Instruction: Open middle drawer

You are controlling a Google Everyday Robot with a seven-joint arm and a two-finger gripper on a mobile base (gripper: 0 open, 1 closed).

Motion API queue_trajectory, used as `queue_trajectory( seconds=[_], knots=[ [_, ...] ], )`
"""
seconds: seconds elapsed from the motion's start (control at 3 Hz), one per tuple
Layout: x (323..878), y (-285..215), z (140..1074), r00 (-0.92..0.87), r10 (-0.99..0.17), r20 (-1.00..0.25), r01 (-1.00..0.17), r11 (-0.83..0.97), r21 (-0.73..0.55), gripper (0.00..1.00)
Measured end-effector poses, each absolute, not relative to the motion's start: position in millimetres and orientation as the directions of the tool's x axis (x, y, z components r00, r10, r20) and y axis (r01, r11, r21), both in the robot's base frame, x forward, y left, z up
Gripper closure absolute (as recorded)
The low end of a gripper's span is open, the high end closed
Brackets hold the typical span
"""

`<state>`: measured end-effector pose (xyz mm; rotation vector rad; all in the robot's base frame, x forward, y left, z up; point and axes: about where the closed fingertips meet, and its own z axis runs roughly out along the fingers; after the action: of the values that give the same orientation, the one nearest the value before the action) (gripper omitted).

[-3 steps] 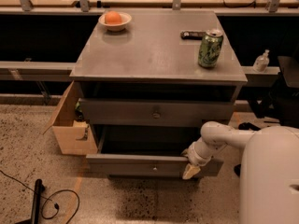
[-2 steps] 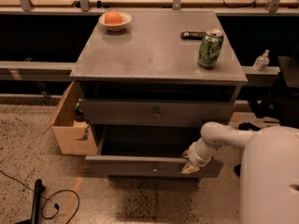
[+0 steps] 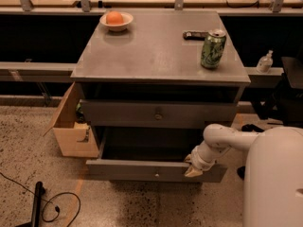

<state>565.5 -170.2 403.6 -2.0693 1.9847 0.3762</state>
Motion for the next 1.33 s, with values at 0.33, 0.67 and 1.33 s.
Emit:
queue_trajectory(
  seconds=[0.33,0.67,1.33],
  knots=[
    [559.7,-169.5,414.6,0.023,-0.943,-0.332,-1.0,-0.028,0.01,0.64],
    [559.7,-169.5,414.4,0.023,-0.943,-0.332,-1.0,-0.028,0.01,0.42],
    [558.1,-168.1,453.7,-0.07,-0.959,-0.276,-0.998,0.069,0.011,0.0]
  ],
)
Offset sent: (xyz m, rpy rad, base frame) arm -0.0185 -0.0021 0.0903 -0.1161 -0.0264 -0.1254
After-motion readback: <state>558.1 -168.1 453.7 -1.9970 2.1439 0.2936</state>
